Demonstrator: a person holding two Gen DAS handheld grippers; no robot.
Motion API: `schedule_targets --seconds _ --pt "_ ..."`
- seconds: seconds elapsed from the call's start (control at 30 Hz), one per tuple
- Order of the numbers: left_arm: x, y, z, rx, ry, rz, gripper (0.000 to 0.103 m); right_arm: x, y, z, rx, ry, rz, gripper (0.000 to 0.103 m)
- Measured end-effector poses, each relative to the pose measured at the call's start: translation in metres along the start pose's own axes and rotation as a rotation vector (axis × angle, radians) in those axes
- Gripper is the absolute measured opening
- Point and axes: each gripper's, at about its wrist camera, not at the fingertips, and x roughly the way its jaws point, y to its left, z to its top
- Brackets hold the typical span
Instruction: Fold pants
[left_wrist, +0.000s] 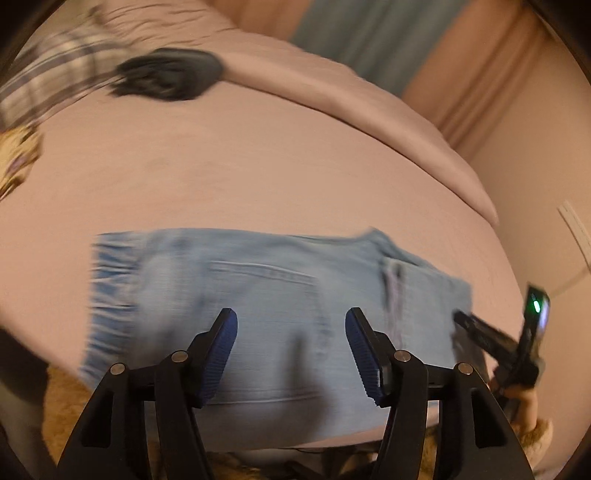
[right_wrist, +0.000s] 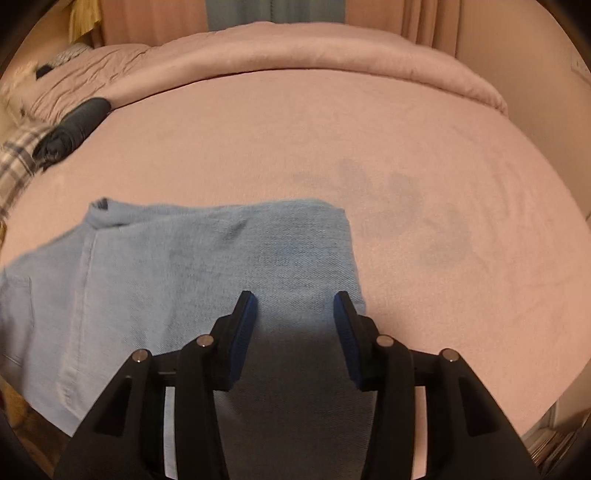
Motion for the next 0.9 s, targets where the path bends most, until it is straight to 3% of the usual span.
schedule_targets --seconds 0.1,0.17,0.3,0.4,0.5,0.57,0.63,0.77,0.9 --pt "-0.01 0.025 0.006 -0.082 -0.036 0.023 0.065 -0.001 -0.012 -0.003 0.049 -0.003 0.049 0.045" --pt "-0.015 0.036 0.01 -0.12 -0.069 0.026 0.081 -0.002 -0.018 -0.007 0.07 -0.007 0.074 0.045" --pt "-0.021 0.055 0.008 -0.164 -0.123 0.061 0.085 -0.011 -0.014 -0.017 0.062 -0.004 0.047 0.045" --pt "-0.009 0.063 0.008 -0.173 -0.086 0.073 0.086 -0.017 -0.006 -0.017 0.07 0.009 0.021 0.046" --pt "0.003 0.07 0.006 -0.187 -0.043 0.105 0.086 -0.029 0.001 -0.011 0.065 0.014 0.007 0.062" --pt "0.008 0.073 0.004 -0.182 -0.036 0.098 0.086 -0.042 0.01 -0.009 0.042 -0.025 0.032 0.077" --pt "0.014 0.073 0.002 -0.175 -0.028 0.113 0.087 -0.051 0.021 -0.008 0.013 -0.051 0.084 0.083" --pt "0.023 0.071 -0.003 -0.141 -0.016 0.116 0.094 -0.042 0.037 -0.011 -0.005 -0.027 0.149 0.087" --pt "0.032 0.07 -0.005 -0.11 -0.012 0.116 0.1 -0.012 0.046 -0.024 -0.036 0.046 0.086 0.089"
